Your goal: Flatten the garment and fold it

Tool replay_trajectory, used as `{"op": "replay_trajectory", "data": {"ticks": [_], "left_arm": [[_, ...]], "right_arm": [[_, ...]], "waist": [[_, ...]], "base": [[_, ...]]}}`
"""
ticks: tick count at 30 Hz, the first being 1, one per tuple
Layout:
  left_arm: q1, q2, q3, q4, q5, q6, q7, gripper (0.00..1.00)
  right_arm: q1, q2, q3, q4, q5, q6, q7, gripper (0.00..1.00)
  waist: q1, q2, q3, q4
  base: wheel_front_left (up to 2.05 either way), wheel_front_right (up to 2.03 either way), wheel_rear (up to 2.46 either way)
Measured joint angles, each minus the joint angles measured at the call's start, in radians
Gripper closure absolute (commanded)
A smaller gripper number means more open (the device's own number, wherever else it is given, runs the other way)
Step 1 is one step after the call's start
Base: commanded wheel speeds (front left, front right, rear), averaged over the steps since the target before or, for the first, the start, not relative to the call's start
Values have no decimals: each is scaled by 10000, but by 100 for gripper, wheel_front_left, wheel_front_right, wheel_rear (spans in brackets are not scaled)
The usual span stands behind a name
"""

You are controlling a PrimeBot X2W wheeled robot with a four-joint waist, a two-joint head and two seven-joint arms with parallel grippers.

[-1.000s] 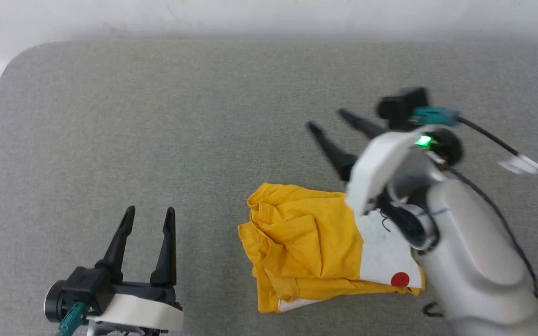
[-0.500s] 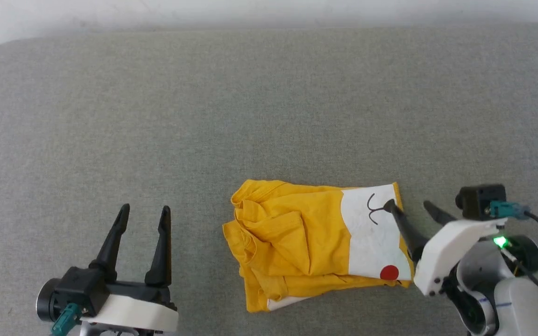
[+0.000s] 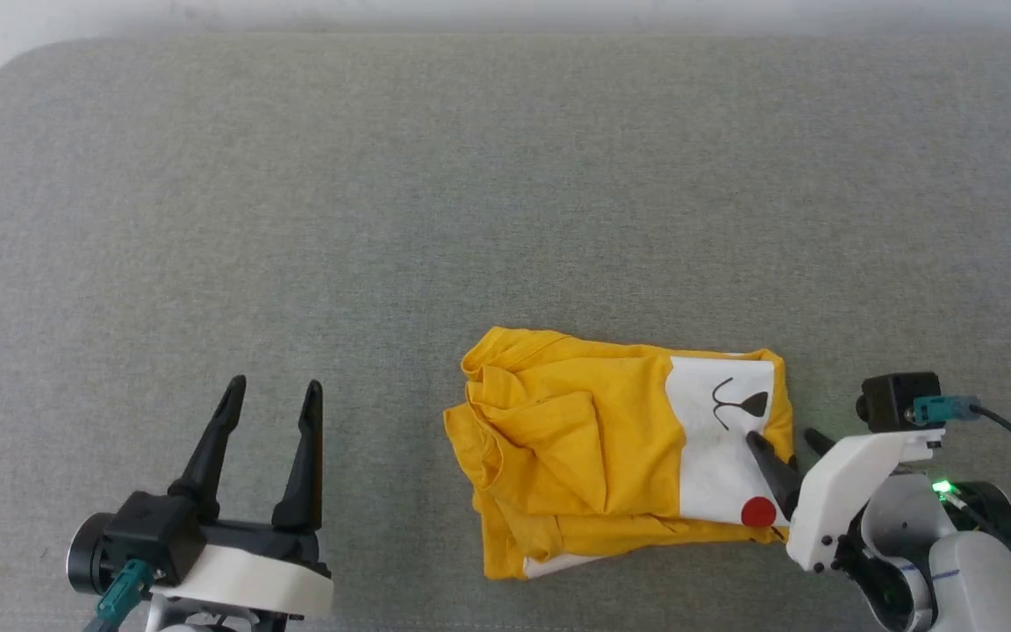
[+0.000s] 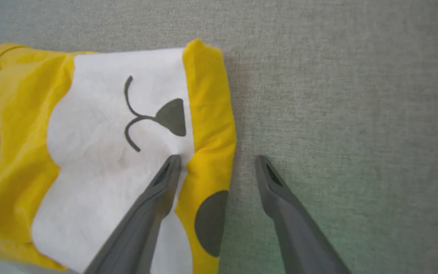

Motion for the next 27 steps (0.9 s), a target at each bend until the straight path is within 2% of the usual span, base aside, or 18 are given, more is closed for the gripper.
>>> {"op": "replay_trajectory", "data": {"ticks": [4,5,6,8,17,27], "left_arm": [[-45,40,-13,0,-2,0,12,0],[-63,46,-17,-2,-6,0,12,0],[-70,56,-21,-2,-25,0,13,0],[-74,67,-29,2,-73,2,42,0],[-103,169,-40,-2,-73,105,42,0],[-271,236,-309,-198,-67,174,157,0]], "right_arm": [[-351,-4,6,456,144,0,109,0],[-438,-4,-56,579,259,0,125,5],[-529,-4,-111,690,370,0,138,54],[-676,-25,-153,821,347,0,186,100],[-979,6,-29,1018,351,13,100,100],[-1403,-88,619,564,245,12,272,100]], "waist": [[0,0,70,157],[0,0,93,186],[-1,0,115,214],[-1,0,153,260],[0,0,116,122],[0,0,-29,-609]], "base": [[0,0,0],[0,0,0],[0,0,0],[0,0,0],[0,0,0],[0,0,0]]}}
